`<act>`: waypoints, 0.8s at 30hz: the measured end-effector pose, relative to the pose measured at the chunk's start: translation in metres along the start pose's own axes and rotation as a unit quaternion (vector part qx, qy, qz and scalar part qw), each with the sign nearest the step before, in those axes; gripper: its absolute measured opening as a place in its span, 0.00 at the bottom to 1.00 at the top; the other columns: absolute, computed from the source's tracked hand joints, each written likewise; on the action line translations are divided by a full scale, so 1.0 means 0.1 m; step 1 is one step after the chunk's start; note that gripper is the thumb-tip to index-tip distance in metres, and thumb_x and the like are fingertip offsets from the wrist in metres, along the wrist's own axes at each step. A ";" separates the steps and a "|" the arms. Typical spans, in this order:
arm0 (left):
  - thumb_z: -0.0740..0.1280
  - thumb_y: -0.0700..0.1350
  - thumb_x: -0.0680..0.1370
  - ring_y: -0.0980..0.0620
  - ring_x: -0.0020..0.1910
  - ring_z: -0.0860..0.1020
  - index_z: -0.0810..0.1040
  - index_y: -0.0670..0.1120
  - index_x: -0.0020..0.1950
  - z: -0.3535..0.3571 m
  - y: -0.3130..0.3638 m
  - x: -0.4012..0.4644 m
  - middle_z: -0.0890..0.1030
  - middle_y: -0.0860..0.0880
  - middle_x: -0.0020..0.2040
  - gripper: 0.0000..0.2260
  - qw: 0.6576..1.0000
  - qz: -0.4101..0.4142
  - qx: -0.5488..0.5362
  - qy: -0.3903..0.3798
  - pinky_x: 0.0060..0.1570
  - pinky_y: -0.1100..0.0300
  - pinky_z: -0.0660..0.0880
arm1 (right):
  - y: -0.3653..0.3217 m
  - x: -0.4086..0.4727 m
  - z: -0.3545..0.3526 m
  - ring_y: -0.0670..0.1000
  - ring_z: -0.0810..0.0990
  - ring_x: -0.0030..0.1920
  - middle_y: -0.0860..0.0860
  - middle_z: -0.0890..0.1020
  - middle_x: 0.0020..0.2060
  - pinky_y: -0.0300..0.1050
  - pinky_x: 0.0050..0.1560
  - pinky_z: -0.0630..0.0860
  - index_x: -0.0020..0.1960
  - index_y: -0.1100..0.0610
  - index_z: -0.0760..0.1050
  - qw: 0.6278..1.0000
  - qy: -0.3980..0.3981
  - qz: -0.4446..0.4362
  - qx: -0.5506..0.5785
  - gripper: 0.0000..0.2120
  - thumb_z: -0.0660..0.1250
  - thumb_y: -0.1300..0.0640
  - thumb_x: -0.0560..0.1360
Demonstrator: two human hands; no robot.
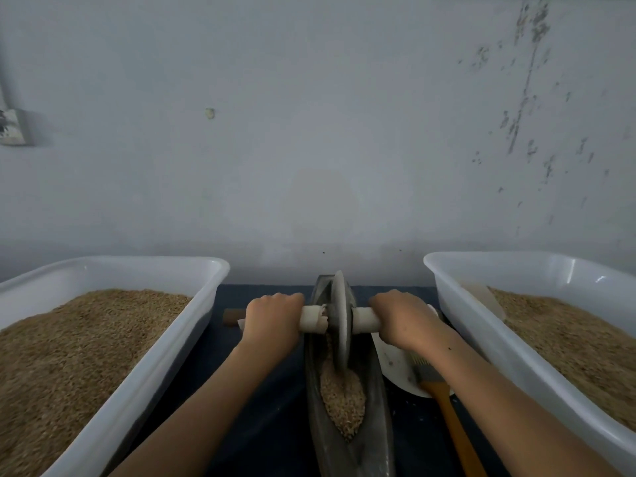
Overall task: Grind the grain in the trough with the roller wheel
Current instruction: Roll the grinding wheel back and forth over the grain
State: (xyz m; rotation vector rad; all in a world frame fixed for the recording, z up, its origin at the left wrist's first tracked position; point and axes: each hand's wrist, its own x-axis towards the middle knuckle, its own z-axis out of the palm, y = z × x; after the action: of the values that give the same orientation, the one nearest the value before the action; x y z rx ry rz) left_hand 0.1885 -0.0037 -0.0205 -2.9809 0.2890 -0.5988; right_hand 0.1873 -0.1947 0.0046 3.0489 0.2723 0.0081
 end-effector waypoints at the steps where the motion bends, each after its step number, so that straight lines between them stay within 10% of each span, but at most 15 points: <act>1: 0.64 0.48 0.77 0.50 0.48 0.78 0.72 0.50 0.55 0.00 -0.01 0.00 0.79 0.50 0.50 0.08 1.000 0.002 -0.003 -0.004 0.44 0.58 0.70 | 0.00 -0.01 -0.01 0.53 0.78 0.48 0.54 0.79 0.51 0.44 0.44 0.69 0.59 0.57 0.75 1.000 -0.004 -0.002 -0.004 0.13 0.65 0.63 0.75; 11: 0.71 0.50 0.72 0.51 0.49 0.75 0.72 0.47 0.63 -0.20 -0.06 -0.01 0.78 0.48 0.55 0.21 0.968 0.022 -0.018 -0.249 0.46 0.57 0.70 | 0.05 -0.14 -0.10 0.53 0.81 0.51 0.56 0.80 0.54 0.40 0.39 0.72 0.64 0.59 0.72 0.989 -0.142 -0.037 0.007 0.20 0.69 0.62 0.73; 24: 0.64 0.46 0.77 0.49 0.50 0.77 0.72 0.49 0.57 -0.04 0.07 0.01 0.78 0.49 0.52 0.09 1.000 0.010 0.022 -0.019 0.45 0.58 0.69 | 0.05 -0.04 -0.03 0.52 0.75 0.48 0.55 0.77 0.55 0.43 0.44 0.68 0.60 0.58 0.71 0.999 -0.042 -0.024 0.021 0.14 0.66 0.62 0.75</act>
State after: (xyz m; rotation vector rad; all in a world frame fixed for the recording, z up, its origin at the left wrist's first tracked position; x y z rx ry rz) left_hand 0.1869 -0.0108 -0.0167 -2.9395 0.2975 -0.5378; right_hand 0.1843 -0.2005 0.0084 3.0739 0.3438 -0.1290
